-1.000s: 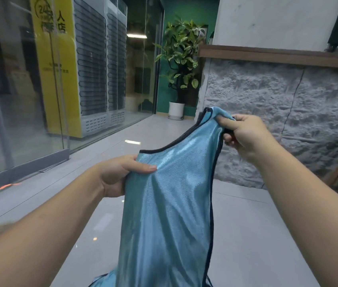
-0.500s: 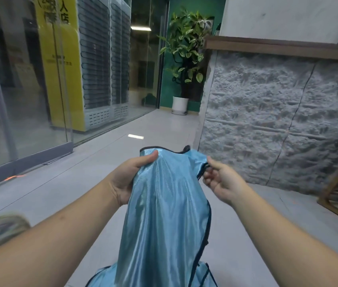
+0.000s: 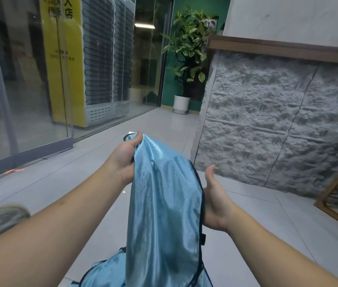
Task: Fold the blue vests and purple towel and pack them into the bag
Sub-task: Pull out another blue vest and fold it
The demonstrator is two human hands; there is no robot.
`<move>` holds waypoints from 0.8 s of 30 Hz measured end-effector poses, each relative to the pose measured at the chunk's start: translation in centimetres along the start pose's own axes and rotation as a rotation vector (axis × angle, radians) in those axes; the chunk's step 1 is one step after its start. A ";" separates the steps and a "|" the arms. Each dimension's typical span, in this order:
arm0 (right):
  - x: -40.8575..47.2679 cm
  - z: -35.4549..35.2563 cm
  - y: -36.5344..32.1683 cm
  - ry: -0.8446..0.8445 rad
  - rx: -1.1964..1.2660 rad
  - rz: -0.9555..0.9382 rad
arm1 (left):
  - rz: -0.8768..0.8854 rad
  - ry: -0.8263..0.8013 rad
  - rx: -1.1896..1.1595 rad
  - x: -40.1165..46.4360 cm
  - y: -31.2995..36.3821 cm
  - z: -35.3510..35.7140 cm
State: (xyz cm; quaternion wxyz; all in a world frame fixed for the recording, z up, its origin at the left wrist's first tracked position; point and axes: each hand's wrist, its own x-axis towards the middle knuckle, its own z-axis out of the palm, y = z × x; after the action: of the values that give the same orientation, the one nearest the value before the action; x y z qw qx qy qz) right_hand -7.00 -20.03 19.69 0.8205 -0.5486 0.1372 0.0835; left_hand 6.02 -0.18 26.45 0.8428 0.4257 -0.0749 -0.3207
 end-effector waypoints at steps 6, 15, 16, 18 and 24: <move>-0.4 -0.1 -0.2 -0.025 -0.276 0.022 | -0.031 0.118 0.032 0.7 0.3 -1.1; -0.4 0.7 -2.5 0.069 -0.152 -0.145 | -0.173 -0.210 0.286 0.9 -0.4 -4.0; -0.4 0.7 -2.7 0.074 -0.138 -0.152 | -0.194 -0.282 0.359 1.0 -0.7 -4.3; -0.3 0.7 -3.0 0.081 -0.100 -0.156 | -0.199 -0.361 0.444 1.1 -1.3 -4.5; -0.1 0.9 -3.9 0.239 -0.042 -0.142 | -0.173 -0.170 0.543 1.5 -1.1 -4.2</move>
State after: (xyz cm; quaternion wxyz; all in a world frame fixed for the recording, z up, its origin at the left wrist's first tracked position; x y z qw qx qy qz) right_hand -5.88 -20.69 23.42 0.7904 -0.5802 0.1929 -0.0378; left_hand 8.35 1.21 22.78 0.6584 0.6120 -0.1916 -0.3941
